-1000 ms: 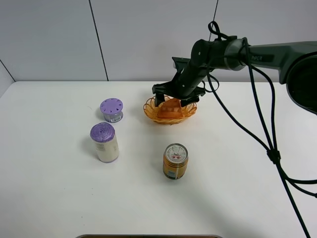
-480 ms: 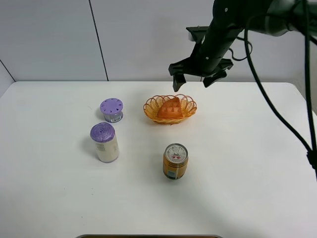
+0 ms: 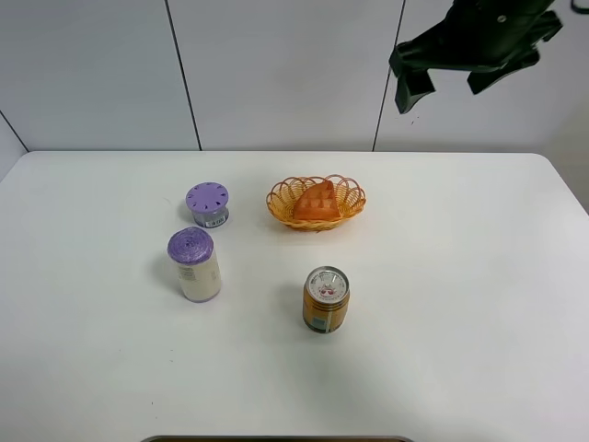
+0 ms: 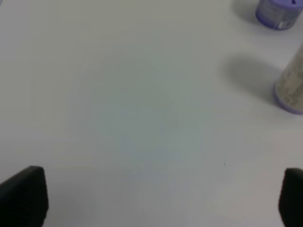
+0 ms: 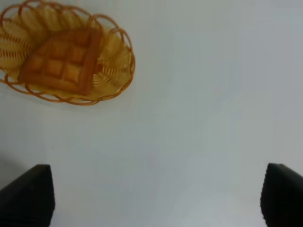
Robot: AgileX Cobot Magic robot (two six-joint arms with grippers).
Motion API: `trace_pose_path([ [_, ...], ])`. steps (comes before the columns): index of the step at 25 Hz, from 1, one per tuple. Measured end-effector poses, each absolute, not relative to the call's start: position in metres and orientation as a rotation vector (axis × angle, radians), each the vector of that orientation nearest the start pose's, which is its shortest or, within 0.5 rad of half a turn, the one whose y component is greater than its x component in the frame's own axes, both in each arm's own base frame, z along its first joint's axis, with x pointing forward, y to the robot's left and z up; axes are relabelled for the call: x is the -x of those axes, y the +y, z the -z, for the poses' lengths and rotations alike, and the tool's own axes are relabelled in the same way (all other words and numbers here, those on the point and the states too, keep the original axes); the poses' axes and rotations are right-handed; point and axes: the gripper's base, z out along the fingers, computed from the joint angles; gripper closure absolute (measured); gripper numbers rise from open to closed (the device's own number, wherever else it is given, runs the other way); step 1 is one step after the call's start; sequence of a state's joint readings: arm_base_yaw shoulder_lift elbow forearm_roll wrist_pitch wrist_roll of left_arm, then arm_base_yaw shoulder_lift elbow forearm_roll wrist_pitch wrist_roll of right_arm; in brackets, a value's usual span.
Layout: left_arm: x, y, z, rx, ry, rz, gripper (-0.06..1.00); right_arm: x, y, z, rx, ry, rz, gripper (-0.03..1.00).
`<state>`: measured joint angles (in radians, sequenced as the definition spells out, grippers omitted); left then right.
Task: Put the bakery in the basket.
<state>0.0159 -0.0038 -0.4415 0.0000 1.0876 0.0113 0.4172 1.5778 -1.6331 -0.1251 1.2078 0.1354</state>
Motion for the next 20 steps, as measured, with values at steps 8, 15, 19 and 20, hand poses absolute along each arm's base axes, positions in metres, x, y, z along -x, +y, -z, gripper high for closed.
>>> trace_pose_path([
  [8, 0.000, 0.000, -0.259, 0.005, 2.126, -0.016, -0.05, -0.229, 0.087, -0.400, 0.329, 2.542, -0.016, 0.11],
  [15, 0.000, 0.000, -0.259, 0.005, 2.126, -0.016, -0.05, -0.161, 0.056, -0.388, 0.302, 2.514, -0.012, 0.11],
  [19, 0.000, 0.000, -0.259, 0.005, 2.126, -0.016, -0.05, -0.125, 0.038, -0.380, 0.277, 2.469, -0.024, 0.11],
  [20, 0.000, 0.000, -0.259, 0.005, 2.126, -0.016, -0.05, -0.116, 0.032, -0.379, 0.248, 2.455, -0.025, 0.11],
])
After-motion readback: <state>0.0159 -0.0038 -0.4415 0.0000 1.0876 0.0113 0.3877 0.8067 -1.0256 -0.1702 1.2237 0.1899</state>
